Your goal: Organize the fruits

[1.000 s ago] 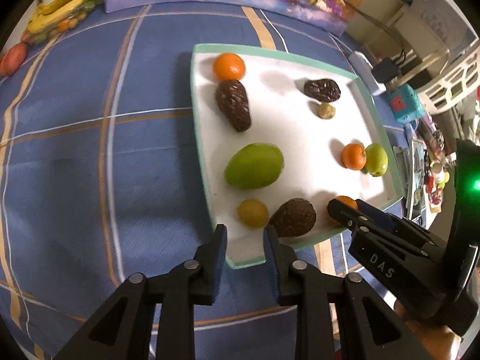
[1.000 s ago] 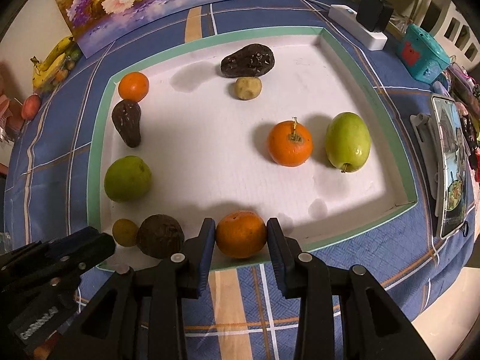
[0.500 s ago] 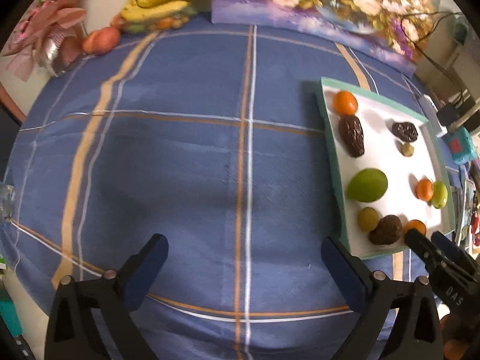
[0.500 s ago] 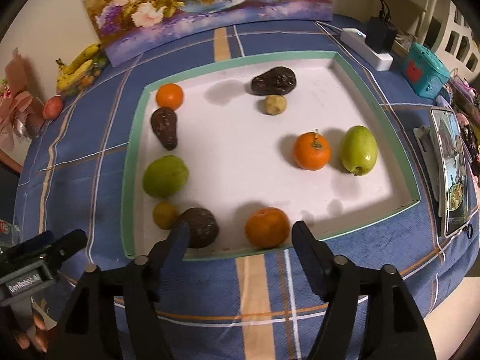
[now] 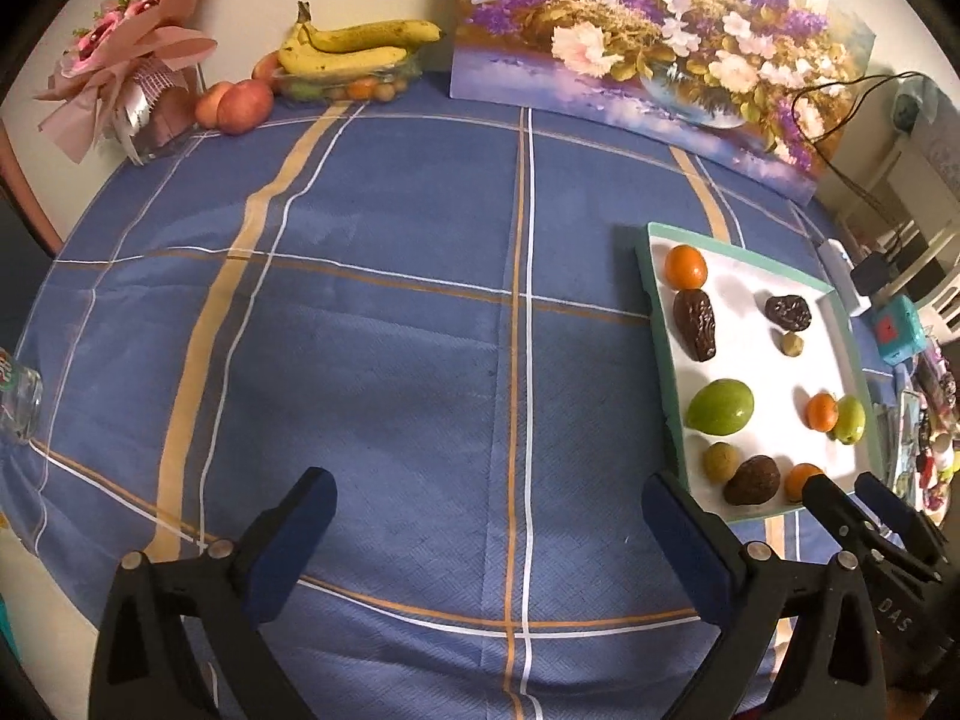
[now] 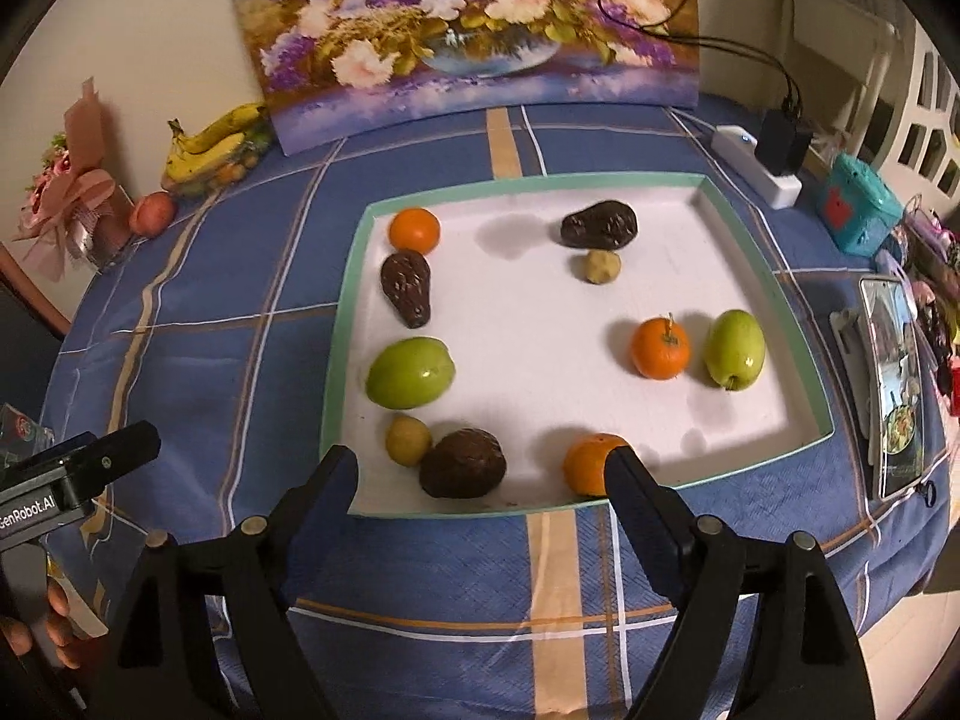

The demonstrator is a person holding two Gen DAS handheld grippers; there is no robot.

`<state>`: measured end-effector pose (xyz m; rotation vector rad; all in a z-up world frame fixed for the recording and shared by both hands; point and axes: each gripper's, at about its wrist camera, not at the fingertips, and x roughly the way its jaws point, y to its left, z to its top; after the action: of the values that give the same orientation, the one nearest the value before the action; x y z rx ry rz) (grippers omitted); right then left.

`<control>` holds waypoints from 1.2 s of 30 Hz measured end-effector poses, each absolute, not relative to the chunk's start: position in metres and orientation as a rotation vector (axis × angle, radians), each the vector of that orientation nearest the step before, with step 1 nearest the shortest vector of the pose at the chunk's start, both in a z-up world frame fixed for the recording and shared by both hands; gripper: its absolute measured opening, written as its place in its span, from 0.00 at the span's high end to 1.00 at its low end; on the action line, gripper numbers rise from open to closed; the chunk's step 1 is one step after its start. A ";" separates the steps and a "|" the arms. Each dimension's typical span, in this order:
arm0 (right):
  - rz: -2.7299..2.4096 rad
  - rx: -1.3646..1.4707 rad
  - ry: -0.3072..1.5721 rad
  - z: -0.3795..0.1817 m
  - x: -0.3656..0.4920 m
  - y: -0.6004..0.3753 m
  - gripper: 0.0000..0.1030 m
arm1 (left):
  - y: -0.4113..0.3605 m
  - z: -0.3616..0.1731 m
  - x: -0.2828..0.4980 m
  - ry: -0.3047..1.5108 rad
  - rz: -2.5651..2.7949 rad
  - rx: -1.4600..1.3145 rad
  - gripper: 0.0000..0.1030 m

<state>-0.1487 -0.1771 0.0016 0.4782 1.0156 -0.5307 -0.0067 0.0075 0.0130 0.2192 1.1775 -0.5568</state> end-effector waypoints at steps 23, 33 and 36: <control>-0.533 0.446 0.993 0.009 -0.148 -0.171 0.18 | -0.007 0.023 -0.027 1.085 -0.476 0.401 0.00; -0.529 0.447 0.994 0.009 -0.147 -0.170 0.18 | -0.007 0.021 -0.029 1.088 -0.448 0.424 0.00; -0.530 0.445 0.994 0.009 -0.148 -0.170 0.18 | -0.007 0.020 -0.029 1.089 -0.440 0.429 0.00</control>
<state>-0.1476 -0.1703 0.0093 0.4455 0.9940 -0.5295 -0.0295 -0.0074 0.0198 0.4292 1.0891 -0.4404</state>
